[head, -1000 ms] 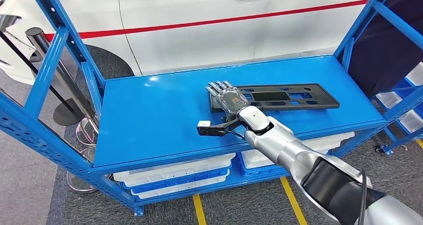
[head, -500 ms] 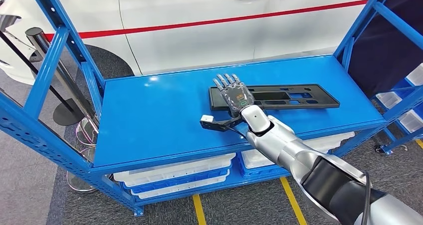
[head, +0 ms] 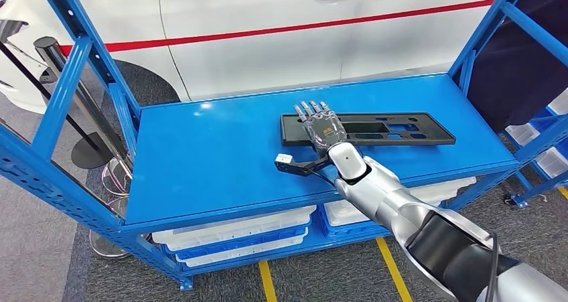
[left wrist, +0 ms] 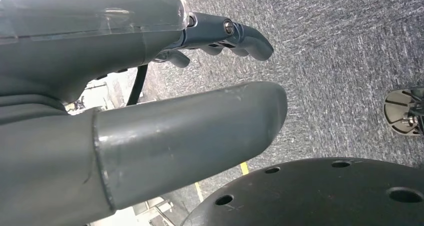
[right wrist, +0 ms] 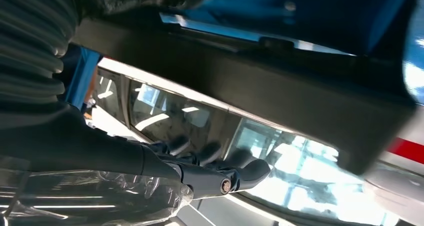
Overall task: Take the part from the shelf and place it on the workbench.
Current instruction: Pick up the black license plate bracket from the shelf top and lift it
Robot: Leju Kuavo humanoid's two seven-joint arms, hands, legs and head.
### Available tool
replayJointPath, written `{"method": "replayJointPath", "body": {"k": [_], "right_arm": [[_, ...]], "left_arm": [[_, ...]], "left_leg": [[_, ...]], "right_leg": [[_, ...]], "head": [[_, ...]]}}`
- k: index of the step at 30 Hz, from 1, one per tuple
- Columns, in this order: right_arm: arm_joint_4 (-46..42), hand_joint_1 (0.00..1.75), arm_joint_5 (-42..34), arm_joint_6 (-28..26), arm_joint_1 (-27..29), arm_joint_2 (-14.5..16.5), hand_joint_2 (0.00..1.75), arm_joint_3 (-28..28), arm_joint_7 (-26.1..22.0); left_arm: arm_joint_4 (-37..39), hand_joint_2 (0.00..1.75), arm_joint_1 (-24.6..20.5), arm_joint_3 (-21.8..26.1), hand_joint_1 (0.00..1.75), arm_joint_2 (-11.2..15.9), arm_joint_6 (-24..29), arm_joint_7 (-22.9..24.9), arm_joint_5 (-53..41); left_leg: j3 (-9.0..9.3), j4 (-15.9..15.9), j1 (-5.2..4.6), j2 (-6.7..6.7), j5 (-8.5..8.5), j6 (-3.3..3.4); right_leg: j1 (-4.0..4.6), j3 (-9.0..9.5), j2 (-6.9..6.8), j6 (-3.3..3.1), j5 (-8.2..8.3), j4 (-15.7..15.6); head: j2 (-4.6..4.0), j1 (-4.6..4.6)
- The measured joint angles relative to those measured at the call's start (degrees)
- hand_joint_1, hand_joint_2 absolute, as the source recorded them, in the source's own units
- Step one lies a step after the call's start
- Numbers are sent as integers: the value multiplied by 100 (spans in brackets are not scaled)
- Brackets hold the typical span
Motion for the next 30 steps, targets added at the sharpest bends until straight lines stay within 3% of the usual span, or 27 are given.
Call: {"method": "replayJointPath", "body": {"k": [15, 30], "right_arm": [[-13, 174, -31, 128, 181, -12, 175, -448, -233], [-121, 175, -23, 206, 244, -9, 175, -540, -332]], "left_arm": [[0, 0, 0, -13, 0, -1, 60, 0, 95], [0, 0, -2, -122, 0, -5, 70, 0, 119]], "left_leg": [[0, 0, 0, 0, 0, 0], [1, 0, 0, -1, 0, 0]], "right_leg": [[0, 2, -1, 0, 0, 0], [0, 3, -2, 0, 0, 0]], "head": [[1, 0], [1, 0]]}}
